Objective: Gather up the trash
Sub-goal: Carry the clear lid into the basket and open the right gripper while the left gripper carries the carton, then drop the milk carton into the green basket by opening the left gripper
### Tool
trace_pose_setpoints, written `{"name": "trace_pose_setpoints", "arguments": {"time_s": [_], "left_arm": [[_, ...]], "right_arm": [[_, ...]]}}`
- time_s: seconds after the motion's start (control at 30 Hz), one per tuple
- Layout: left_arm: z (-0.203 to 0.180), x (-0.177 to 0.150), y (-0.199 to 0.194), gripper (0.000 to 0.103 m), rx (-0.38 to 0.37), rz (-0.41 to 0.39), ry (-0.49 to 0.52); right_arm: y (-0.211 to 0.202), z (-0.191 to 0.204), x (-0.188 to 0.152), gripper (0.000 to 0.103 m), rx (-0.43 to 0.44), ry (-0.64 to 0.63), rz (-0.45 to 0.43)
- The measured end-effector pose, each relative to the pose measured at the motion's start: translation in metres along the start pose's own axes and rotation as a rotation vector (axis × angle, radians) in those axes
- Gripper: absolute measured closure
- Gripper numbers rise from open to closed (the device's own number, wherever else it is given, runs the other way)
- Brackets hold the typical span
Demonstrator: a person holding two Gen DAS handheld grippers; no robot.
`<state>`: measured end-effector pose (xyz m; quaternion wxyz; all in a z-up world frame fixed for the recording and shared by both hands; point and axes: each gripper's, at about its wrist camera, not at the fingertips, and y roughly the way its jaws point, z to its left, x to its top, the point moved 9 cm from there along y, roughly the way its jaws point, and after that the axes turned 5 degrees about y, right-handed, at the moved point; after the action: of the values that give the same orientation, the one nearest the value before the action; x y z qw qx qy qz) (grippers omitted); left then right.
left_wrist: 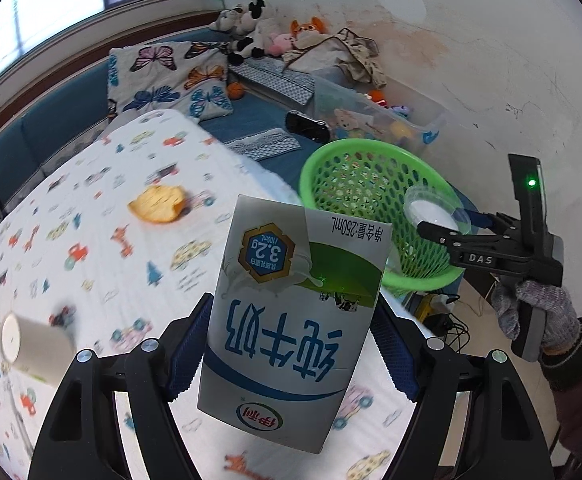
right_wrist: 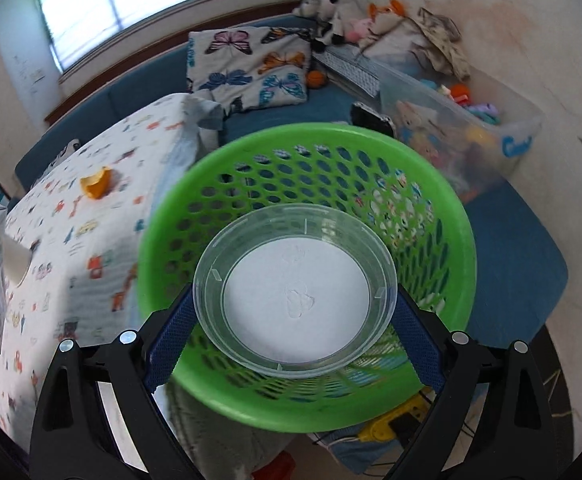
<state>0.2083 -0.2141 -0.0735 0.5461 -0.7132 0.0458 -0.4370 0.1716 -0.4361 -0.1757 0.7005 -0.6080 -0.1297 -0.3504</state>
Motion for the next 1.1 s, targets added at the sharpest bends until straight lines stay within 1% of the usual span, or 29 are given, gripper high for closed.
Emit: {"name": "trace_pose_setpoints", "arguments": {"time_s": [0.2,0.43,0.77,1.1], "left_arm": [[-0.018,0.020,0.017,0.029,-0.010,0.013,0.035],[-0.034,0.041,0.033,0.029,-0.020,0.022,0.056],[-0.054,0.060,0.056,0.029,-0.046,0.037,0.085],[-0.080,0.078,0.088,0.029,-0.067,0.069,0.106]], "right_arm": [[0.009,-0.016,0.002,0.010,-0.011,0.032,0.006],[0.009,-0.020,0.004,0.010,-0.011,0.040,-0.002],[-0.010,-0.024,0.006,0.010,-0.002,0.039,-0.036],[-0.035,-0.029,0.003,0.010,-0.005,0.040,-0.077]]}}
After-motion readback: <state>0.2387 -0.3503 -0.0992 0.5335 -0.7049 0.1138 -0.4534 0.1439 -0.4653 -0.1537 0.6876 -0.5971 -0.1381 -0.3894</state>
